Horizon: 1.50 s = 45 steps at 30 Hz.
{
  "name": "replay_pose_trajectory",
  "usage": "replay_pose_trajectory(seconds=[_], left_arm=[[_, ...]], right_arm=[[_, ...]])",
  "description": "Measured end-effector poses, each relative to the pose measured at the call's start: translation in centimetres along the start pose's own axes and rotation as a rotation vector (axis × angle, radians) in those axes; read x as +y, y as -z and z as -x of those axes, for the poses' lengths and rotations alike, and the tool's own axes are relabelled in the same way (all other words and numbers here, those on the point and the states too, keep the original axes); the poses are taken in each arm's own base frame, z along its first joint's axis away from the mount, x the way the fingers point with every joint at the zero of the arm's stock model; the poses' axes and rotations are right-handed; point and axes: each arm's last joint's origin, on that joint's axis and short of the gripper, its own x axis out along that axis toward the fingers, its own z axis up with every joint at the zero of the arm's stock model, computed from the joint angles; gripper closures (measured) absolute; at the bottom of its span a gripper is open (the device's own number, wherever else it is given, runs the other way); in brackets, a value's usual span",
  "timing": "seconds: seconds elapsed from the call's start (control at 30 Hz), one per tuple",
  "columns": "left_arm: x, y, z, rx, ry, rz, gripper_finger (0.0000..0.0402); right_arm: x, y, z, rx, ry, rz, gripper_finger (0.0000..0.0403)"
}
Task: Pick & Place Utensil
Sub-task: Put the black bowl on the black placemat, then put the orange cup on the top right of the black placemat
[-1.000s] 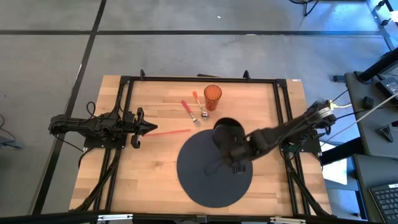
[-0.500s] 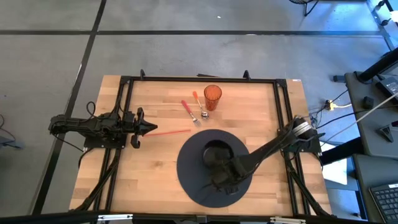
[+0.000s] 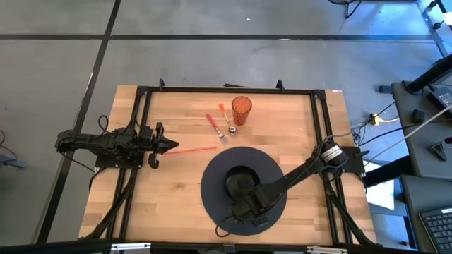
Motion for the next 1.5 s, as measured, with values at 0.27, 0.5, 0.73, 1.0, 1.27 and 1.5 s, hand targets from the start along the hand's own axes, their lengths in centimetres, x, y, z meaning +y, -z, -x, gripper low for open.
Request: replay_pose_trajectory(seconds=[0.27,0.5,0.73,1.0,1.27,1.5], left_arm=[[0.0,0.0,0.0,0.000,0.000,0.008,0.0400],[0.0,0.0,0.0,0.000,0.000,0.008,0.0400],[0.0,0.0,0.0,0.000,0.000,0.008,0.0400],[0.0,0.0,0.0,0.002,0.006,0.009,0.0400],[0.0,0.1,0.0,0.010,0.017,0.008,0.0400],[-0.3,0.2,0.0,0.039,0.104,-0.052,0.0400]], right_arm=[[0.3,0.2,0.0,0.018,-0.045,0.002,0.0395],[0.4,0.4,0.0,0.040,-0.045,0.003,0.0387],[0.4,0.8,0.2,0.087,-0.056,0.010,0.0335],[0.1,0.3,2.3,0.085,-0.055,0.032,0.0284],[-1.1,1.6,12.3,-0.380,0.049,0.110,0.0283],[-5.4,7.4,19.0,-0.832,0.184,-0.007,0.0345]])
